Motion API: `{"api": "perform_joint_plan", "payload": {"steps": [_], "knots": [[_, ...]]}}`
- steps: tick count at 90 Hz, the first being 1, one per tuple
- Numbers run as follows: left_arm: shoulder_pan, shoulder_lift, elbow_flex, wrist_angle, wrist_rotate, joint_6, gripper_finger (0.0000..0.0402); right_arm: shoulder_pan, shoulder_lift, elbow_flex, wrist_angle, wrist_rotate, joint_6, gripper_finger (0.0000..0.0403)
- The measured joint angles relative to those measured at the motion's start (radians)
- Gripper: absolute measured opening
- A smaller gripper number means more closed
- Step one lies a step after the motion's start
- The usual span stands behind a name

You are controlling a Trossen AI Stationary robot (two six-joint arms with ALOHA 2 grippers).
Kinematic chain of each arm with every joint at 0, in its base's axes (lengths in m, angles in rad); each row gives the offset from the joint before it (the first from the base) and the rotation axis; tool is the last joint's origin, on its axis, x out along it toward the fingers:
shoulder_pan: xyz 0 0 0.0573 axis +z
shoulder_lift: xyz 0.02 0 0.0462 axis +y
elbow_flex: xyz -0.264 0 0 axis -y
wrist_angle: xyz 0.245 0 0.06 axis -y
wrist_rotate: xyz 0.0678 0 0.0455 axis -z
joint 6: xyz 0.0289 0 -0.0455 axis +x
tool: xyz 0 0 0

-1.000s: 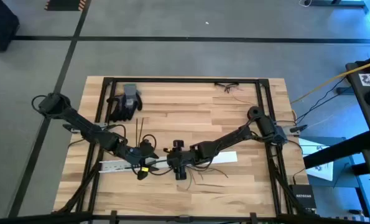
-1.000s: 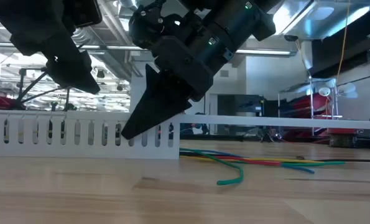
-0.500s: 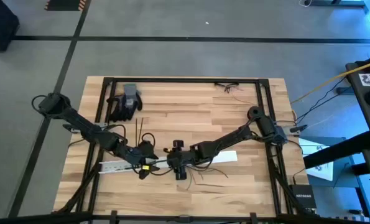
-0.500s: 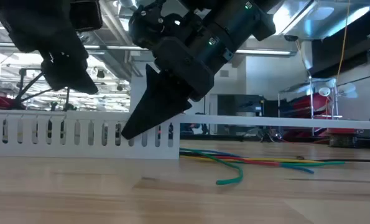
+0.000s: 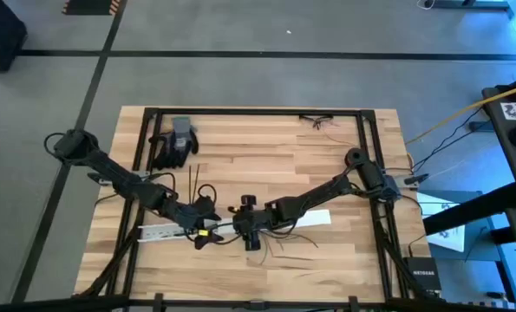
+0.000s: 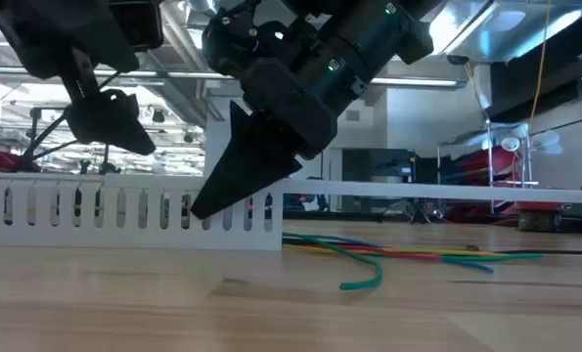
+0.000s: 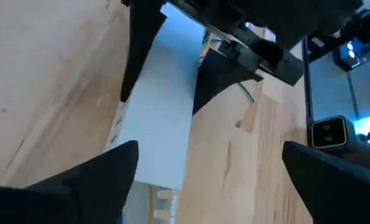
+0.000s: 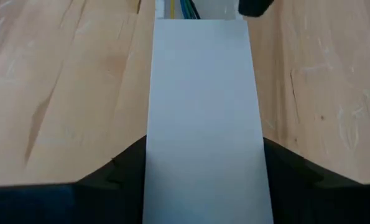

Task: Ziptie cables
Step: Close the white cable duct

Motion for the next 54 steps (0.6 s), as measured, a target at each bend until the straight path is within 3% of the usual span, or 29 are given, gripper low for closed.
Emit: {"api": "perform_joint_plan", "payload": {"steps": [54], "knots": [[-0.031, 0.0, -0.001, -0.162, 0.002, 0.161, 0.0391, 0.0, 0.0, 0.0, 0.0, -0.001, -0.011, 0.0228]]}}
